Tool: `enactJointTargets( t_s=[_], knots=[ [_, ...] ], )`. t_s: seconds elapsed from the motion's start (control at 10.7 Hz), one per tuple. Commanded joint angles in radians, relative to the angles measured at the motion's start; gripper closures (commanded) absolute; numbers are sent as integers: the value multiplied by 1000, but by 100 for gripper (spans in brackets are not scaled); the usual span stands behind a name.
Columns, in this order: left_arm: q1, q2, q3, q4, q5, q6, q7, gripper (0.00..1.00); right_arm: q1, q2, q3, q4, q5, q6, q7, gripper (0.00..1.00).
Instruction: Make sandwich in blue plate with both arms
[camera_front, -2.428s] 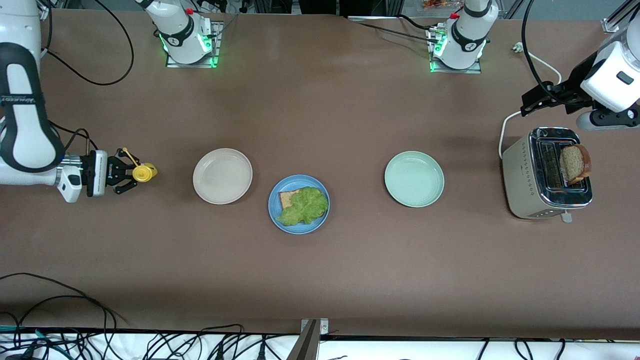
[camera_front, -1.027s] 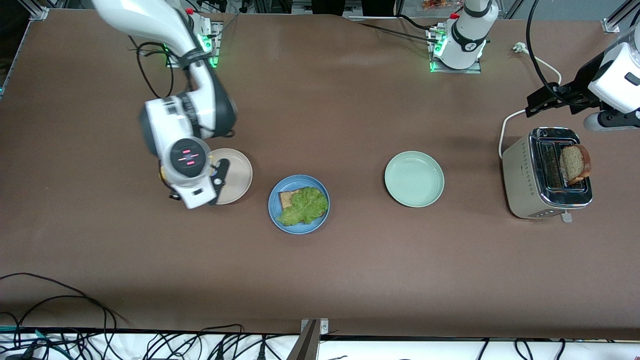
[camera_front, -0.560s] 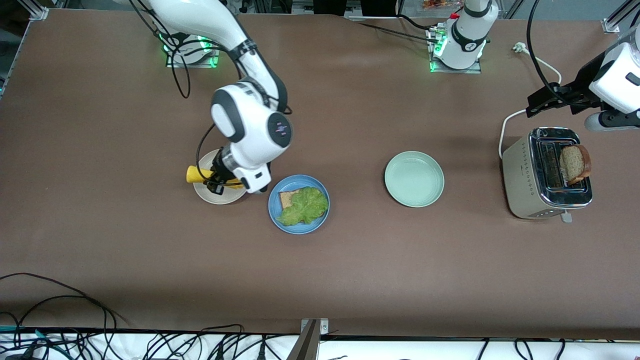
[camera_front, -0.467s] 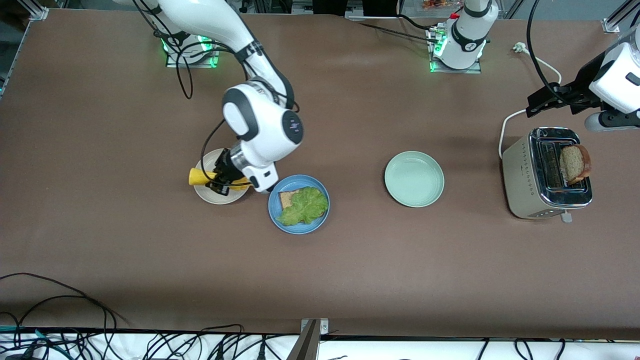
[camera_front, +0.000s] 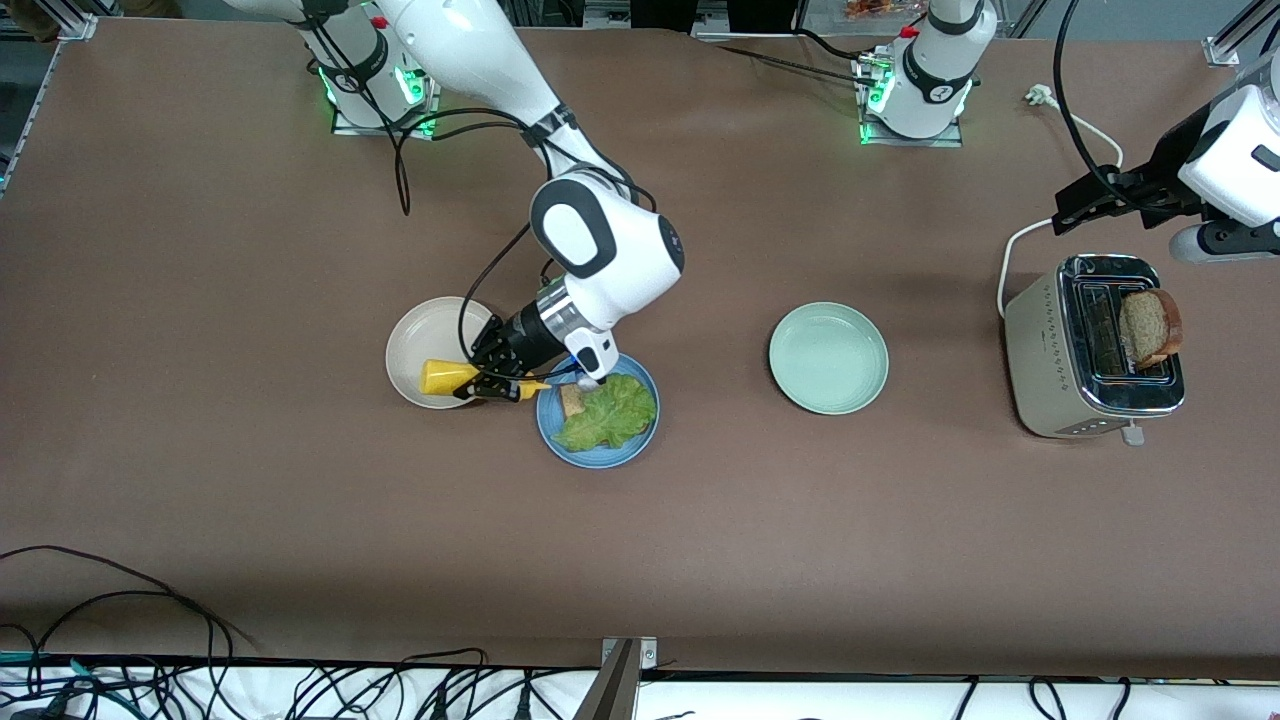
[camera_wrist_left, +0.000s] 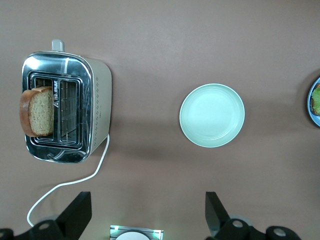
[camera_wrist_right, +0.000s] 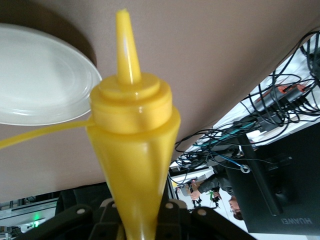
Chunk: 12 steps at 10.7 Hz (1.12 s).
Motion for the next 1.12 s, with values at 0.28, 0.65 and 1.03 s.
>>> enactJointTargets(
  t_s=[0.28, 0.65, 1.03],
  knots=[
    [2, 6, -6, 24, 27, -15, -2, 0, 39, 59, -16, 65, -62, -54, 38, 79],
    [2, 6, -6, 23, 27, -17, -2, 0, 28, 47, -18, 65, -39, -54, 30, 79],
    [2, 6, -6, 24, 27, -15, -3, 0, -46, -2, -33, 65, 180, -36, 31, 79]
  ],
)
